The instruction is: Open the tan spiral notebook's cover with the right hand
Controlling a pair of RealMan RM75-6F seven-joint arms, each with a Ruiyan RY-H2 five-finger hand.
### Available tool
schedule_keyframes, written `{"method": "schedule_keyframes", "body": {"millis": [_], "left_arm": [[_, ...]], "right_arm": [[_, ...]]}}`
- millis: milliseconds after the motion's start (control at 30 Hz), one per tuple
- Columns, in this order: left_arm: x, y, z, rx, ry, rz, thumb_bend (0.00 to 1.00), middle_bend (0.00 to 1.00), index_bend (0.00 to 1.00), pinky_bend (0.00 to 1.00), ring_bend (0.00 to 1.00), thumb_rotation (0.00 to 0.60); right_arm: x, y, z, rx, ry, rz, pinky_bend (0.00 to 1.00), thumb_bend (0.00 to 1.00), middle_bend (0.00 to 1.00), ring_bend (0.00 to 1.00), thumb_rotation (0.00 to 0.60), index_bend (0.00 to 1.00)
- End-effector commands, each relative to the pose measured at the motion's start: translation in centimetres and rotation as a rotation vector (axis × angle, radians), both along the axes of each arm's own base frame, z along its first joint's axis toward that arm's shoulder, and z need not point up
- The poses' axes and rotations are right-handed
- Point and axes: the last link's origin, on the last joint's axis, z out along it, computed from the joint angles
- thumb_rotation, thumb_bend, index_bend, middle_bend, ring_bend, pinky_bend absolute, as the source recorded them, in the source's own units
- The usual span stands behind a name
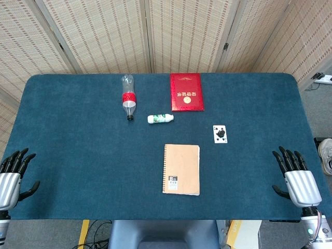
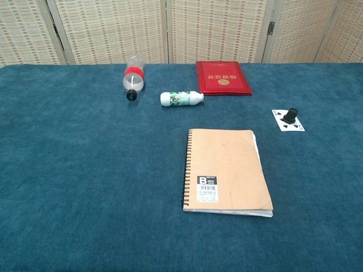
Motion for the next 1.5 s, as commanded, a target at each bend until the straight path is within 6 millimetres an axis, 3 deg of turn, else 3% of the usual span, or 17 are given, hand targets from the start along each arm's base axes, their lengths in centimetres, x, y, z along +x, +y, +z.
{"method": "schedule_keyframes", "body": {"millis": [33,267,400,600,900,1500], "left_arm": [[-0.1,0.1,0.0,-0.001,-0.003,0.002,0.3,0.1,0.18,0.15,0.09,0.6],[-0.5,0.7,0.0,0.025,0.02,0.04,0.3,0.1,0.17,0.15,0.09,0.6],[-0.8,0.9,-0.2,0.017,0.025,0.067,0.3,0.1,0.16,0.15,0.09,0.6],[-0.8,0.9,0.3,0.044,0.003,0.07,0.3,0.1,0.16,0.15,0.09,0.6],[-1.3,1.2,1.0,0.058,-0.026,0.094,0.3,0.1,0.16,0.15,0.09,0.6],[-2.1,1.7,2.1,0.095,-0.062,0.126,0.3,0.1,0.16,0.15,0.09,0.6]], "right_arm": [[-0.1,-0.1,-0.1,0.007,0.002,-0.002,0.0,0.21,0.0,0.0,0.6,0.0],[0.3,-0.2,-0.7,0.053,-0.027,0.02,0.0,0.25,0.0,0.0,0.6,0.0],[2.1,-0.7,-1.7,0.081,-0.142,0.18,0.0,0.29,0.0,0.0,0.6,0.0],[3.5,-2.3,-5.4,0.179,-0.164,0.289,0.0,0.36,0.0,0.0,0.6,0.0],[4.3,-4.8,-10.4,0.236,-0.16,0.305,0.0,0.37,0.0,0.0,0.6,0.0],[5.8,-8.4,-16.0,0.292,-0.225,0.27,0.0,0.37,0.0,0.0,0.6,0.0]]}}
